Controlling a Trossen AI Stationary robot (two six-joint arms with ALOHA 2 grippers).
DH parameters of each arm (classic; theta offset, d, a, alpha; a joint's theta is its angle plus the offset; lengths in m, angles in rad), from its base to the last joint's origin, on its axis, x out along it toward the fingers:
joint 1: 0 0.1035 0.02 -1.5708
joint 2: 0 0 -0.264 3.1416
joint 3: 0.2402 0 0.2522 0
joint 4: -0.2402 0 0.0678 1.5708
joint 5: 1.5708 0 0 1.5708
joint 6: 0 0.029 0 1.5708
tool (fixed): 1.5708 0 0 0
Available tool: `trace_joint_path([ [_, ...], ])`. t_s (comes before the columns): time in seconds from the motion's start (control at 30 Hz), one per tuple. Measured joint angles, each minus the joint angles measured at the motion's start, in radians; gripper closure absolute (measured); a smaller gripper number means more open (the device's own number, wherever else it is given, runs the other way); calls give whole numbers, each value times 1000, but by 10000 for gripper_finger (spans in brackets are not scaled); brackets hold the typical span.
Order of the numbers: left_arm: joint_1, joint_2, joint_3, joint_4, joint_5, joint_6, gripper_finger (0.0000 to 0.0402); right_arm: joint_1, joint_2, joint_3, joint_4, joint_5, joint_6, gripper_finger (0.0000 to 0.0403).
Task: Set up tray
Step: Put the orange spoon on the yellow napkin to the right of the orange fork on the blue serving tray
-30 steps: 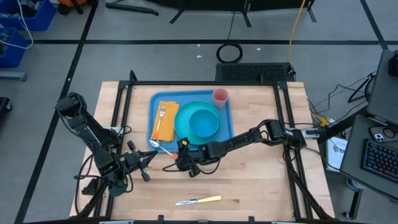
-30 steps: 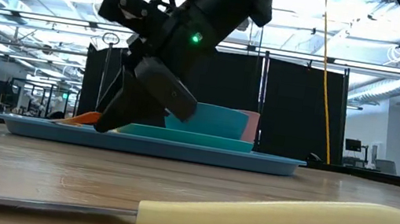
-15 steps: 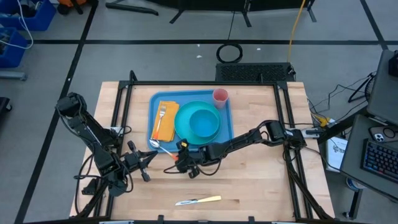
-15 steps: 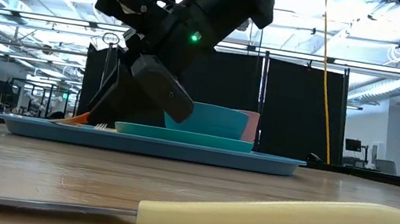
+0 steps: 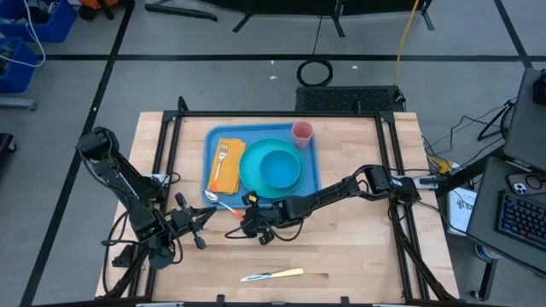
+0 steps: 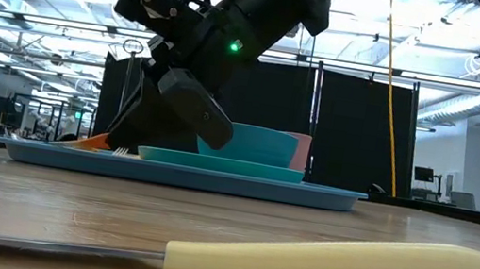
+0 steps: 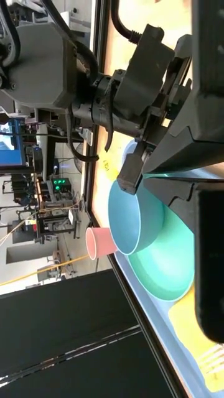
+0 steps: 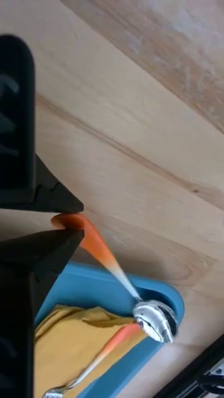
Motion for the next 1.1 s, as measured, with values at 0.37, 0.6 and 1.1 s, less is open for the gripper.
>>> trace_joint_path([
  [0.37, 0, 0, 0, 0, 0, 2, 376, 11, 0, -6, 12, 93, -1, 399],
  [0.6, 23, 0, 0, 1, 11, -41, 376, 49, 0, -6, 17, 285, -69, 402],
  [1.1, 123, 0, 0, 49, 224, -140, 376, 125, -1, -6, 37, 516, -245, 403],
])
